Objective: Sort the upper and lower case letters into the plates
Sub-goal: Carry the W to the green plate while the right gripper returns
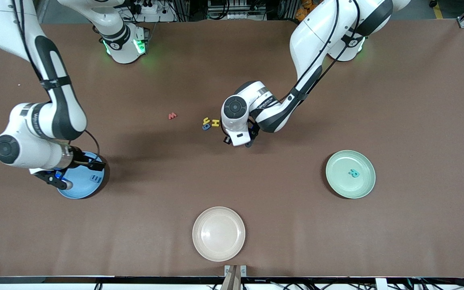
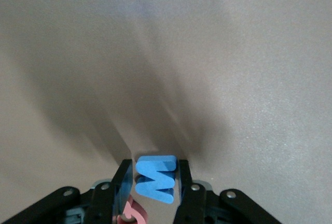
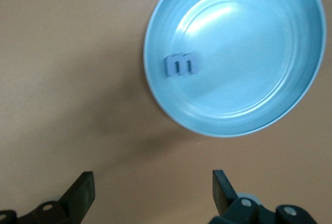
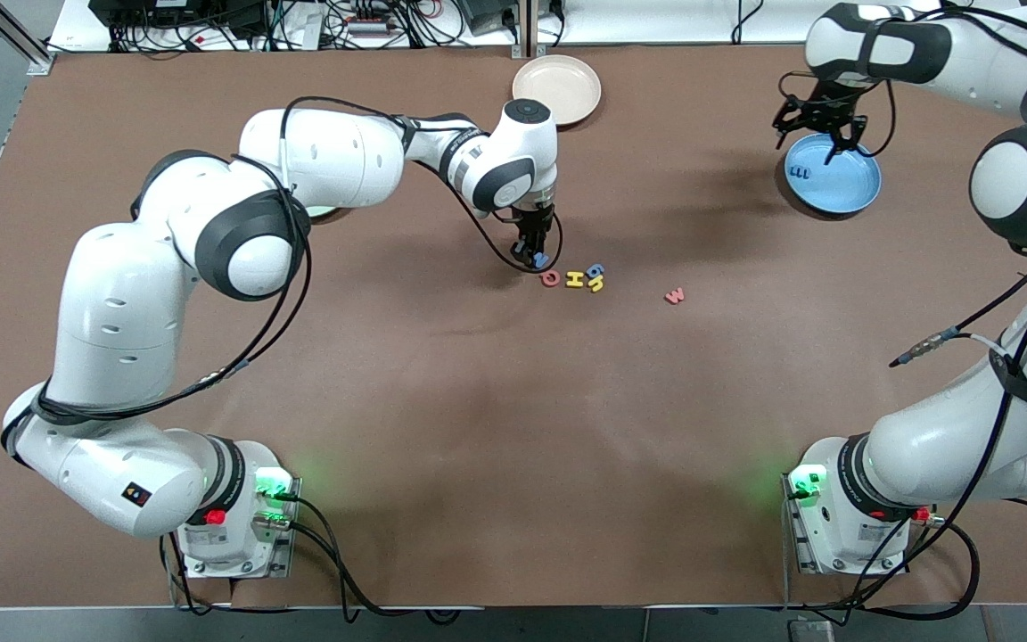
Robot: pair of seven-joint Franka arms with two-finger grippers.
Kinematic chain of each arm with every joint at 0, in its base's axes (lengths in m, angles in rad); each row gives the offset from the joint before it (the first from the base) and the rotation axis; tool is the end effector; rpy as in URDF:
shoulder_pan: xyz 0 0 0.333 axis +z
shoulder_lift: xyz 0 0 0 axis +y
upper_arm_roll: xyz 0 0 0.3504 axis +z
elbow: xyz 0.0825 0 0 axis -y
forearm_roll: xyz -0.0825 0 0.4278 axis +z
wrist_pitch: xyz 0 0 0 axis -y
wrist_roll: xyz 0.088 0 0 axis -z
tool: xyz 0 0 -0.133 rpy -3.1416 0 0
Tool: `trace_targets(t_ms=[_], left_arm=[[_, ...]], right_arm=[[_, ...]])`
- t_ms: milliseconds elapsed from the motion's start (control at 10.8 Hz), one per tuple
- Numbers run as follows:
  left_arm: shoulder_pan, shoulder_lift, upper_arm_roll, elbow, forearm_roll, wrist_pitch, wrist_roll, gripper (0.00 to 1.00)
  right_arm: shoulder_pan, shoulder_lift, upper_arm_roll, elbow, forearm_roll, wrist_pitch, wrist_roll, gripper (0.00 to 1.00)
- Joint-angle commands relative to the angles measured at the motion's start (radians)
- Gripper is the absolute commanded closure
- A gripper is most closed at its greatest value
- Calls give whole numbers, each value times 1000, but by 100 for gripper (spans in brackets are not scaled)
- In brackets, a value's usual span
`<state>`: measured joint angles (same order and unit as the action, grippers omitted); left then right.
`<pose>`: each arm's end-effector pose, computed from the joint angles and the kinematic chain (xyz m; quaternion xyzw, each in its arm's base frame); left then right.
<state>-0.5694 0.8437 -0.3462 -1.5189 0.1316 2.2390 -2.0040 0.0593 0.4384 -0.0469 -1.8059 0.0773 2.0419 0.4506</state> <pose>0.4913 -0.5728 0.1428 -0.8488 -0.5213 0.0838 0.0271 0.6688 0.0160 0.2653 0.9664 -0.2354 -0.1030 0.0013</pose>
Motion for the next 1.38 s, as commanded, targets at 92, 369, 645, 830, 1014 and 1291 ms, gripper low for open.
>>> trace_targets(t_ms=[92,369,645,830,1014,1291], left_arm=[[-18,23,12,19,-1,4,17,96],[3,-24,18,20,45,-4,77,100],[98,-124,26,17,80,-85,198,100],[207,-193,24,9,72,-162,357,100],[364,-241,15,9,30,-276,602,100],[566,-252,6,-10,17,-352,1004,100]], right_arm=[[66,5,1,20,13,-20,141,0],[138,11,1,19,15,-6,272,0],[194,14,-1,17,39,18,362,0],[258,14,1,19,87,46,474,0],[356,22,-1,13,87,104,631,0],[494,49,-1,-24,87,205,843,0]])
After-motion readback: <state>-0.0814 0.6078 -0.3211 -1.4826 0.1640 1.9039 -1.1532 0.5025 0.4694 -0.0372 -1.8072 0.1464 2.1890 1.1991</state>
